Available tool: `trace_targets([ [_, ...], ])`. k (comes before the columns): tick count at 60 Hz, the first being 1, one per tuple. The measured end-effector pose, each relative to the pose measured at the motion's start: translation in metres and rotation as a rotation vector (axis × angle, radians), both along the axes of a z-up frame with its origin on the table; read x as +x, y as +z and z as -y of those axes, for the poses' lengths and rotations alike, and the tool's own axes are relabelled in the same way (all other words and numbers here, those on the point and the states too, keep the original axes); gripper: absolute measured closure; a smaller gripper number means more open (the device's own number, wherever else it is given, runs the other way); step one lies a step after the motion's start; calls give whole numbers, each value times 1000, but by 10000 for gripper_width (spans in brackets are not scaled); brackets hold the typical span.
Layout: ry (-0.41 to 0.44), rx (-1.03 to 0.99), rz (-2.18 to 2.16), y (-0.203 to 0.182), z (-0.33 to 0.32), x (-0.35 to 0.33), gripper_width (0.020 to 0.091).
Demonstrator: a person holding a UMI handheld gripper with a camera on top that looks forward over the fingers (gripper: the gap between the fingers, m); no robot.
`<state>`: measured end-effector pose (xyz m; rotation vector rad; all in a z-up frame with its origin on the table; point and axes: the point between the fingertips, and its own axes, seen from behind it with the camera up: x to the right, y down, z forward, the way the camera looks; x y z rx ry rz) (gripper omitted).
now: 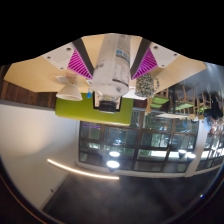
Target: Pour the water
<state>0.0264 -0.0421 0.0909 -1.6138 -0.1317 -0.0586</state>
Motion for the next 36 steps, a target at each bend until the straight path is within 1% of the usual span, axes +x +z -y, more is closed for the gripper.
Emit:
trace_targets([
  [1, 0, -6, -10, -2, -4, -3, 299],
  [4, -30, -48, -38, -12, -13, -1, 546],
  [5, -49, -24, -58, -10, -13, -3, 561],
  [9, -81, 22, -82, -7, -16, -4, 578],
  [11, -93, 39, -98, -7, -16, -4, 571],
  [12, -99, 46, -108, -7, -16, -4, 601],
  [13, -102, 51, -119, -7, -17, -4, 601],
  [15, -108, 52, -128, 0, -18, 1, 634],
  [17, -108, 57, -124, -4, -21, 1, 665],
  [18, -108, 58, -123, -4, -21, 1, 663],
  [19, -106, 61, -121, -4, -22, 1, 689],
  [28, -99, 21, -106, -3, -28, 7, 693],
  [32, -120, 32, 30, 17, -43, 21, 693],
  [33, -126, 28, 77, 29, -46, 25, 693],
  [35, -136, 44, 183, 40, -60, 30, 692],
  [36, -135, 43, 245, 53, -64, 31, 694],
])
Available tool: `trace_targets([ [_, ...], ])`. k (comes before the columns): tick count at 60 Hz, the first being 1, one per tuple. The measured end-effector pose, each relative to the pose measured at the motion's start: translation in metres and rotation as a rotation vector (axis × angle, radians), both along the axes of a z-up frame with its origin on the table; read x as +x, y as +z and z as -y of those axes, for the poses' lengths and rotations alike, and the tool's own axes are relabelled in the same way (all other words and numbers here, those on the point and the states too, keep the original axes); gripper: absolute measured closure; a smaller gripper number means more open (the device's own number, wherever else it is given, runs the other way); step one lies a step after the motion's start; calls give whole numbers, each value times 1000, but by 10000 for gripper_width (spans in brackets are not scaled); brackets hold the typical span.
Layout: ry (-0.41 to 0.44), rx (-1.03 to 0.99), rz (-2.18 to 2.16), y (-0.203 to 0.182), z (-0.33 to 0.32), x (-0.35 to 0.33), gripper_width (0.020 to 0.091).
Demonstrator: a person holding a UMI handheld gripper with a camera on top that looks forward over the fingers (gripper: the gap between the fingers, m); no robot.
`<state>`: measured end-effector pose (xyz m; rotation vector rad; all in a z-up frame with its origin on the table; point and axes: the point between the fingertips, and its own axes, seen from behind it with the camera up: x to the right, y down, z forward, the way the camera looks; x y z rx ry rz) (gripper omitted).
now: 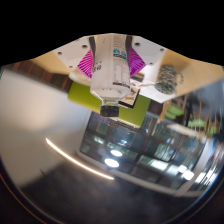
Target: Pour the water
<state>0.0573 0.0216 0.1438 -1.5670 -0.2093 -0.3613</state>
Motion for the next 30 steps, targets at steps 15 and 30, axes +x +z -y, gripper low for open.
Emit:
trace_targets([
  [15, 46, 26, 1121, 69, -89, -69, 694],
  [30, 175, 44, 2004, 18, -120, -116, 689],
])
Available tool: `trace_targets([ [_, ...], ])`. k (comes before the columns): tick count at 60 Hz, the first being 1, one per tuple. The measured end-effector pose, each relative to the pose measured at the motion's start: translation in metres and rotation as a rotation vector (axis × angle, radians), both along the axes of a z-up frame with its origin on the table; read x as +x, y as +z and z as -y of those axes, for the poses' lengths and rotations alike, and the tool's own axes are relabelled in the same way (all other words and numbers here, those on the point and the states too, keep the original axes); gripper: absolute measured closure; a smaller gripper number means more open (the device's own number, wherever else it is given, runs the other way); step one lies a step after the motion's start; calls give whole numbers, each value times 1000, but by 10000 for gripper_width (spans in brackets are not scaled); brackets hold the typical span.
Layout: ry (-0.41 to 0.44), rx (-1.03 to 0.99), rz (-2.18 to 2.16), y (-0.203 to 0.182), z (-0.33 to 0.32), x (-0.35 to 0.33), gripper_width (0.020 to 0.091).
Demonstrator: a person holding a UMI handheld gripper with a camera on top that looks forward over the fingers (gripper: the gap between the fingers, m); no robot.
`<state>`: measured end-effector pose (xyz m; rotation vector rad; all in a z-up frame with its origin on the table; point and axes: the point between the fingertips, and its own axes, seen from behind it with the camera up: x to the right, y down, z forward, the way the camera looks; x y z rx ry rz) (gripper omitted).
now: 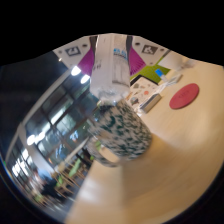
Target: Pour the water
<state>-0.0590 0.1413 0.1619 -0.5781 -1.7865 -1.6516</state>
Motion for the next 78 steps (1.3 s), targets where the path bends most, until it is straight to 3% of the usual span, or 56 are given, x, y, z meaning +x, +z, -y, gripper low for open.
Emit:
trace_targets([
  [26, 34, 61, -56, 50, 10, 24, 687],
  [29, 46, 95, -203, 70, 8, 34, 689],
  [37, 79, 198, -939, 167, 26, 72, 690],
  [42, 115, 180, -1490, 183, 47, 115, 689],
  [49, 138, -2, -2138, 137, 49, 142, 689],
  [54, 102, -148, -2396, 88, 51, 151, 686],
  [63, 33, -298, -2479, 27, 55, 166, 689],
  [78, -18, -421, -2405, 7, 91, 194, 654],
])
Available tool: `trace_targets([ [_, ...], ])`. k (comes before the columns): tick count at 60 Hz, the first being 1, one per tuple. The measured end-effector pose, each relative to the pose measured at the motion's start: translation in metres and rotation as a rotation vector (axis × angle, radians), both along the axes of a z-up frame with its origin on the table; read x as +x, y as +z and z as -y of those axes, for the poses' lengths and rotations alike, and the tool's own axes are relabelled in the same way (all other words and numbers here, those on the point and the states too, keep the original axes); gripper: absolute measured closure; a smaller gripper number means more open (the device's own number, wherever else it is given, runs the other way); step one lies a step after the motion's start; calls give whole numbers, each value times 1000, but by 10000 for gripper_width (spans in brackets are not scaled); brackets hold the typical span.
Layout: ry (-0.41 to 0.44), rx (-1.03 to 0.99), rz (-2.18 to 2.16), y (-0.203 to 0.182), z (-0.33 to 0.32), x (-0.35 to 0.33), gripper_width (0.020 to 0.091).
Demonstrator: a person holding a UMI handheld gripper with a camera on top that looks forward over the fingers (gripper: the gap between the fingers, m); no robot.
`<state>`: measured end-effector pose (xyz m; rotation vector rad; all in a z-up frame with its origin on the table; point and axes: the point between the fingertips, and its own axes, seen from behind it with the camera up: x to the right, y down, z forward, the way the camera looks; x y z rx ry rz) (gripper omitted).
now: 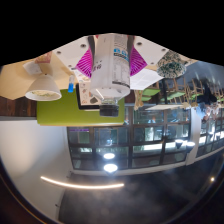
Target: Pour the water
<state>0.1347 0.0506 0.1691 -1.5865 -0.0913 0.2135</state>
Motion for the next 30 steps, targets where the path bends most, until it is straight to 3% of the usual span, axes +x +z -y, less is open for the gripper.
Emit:
trace_targets([
  [21, 14, -6, 5, 59, 65, 117, 583],
  [30, -20, 23, 6, 90, 100, 179, 461],
])
